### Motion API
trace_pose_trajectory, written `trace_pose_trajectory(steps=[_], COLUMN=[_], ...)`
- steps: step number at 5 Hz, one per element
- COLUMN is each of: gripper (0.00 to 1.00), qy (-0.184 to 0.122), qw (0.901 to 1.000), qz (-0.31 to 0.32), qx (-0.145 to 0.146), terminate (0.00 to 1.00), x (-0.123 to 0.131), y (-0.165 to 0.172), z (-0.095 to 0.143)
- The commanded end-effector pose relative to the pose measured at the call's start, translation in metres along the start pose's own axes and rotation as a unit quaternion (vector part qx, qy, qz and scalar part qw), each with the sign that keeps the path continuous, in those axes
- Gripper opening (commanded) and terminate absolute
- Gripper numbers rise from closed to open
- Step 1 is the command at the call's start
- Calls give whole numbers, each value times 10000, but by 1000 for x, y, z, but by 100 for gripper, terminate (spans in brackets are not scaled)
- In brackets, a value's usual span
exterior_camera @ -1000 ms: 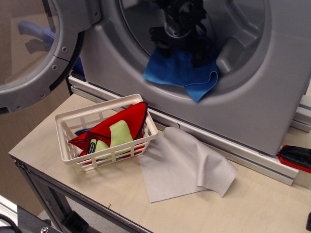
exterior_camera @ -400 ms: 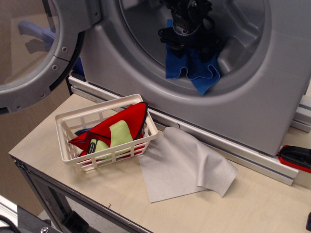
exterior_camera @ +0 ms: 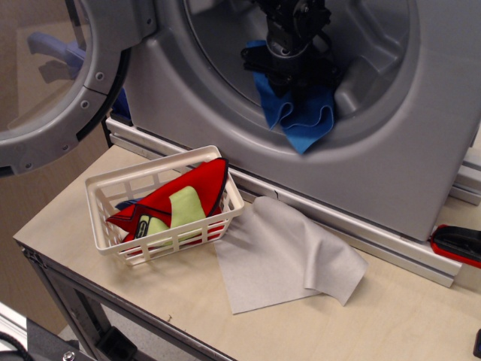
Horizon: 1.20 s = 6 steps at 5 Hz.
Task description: Take clothes out of laundry machine
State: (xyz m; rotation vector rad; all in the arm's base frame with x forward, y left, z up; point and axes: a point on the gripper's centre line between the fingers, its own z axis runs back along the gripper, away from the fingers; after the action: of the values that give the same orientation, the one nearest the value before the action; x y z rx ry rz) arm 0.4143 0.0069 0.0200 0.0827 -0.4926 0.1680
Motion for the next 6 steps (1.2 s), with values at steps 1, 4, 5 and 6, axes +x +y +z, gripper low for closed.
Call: trace_pose_trajectory(steps=[1, 4, 5, 6], gripper=[0, 0, 0, 0], qy=[440, 801, 1000, 1216], qw=[9964, 9871, 9795, 9543], qz=[-2, -296, -1487, -2692], qx=[730, 1356, 925, 460], terminate=[0, 0, 0, 0], x=[-20, -68, -77, -86], y=[-11, 30, 68, 92], z=[92, 132, 125, 119])
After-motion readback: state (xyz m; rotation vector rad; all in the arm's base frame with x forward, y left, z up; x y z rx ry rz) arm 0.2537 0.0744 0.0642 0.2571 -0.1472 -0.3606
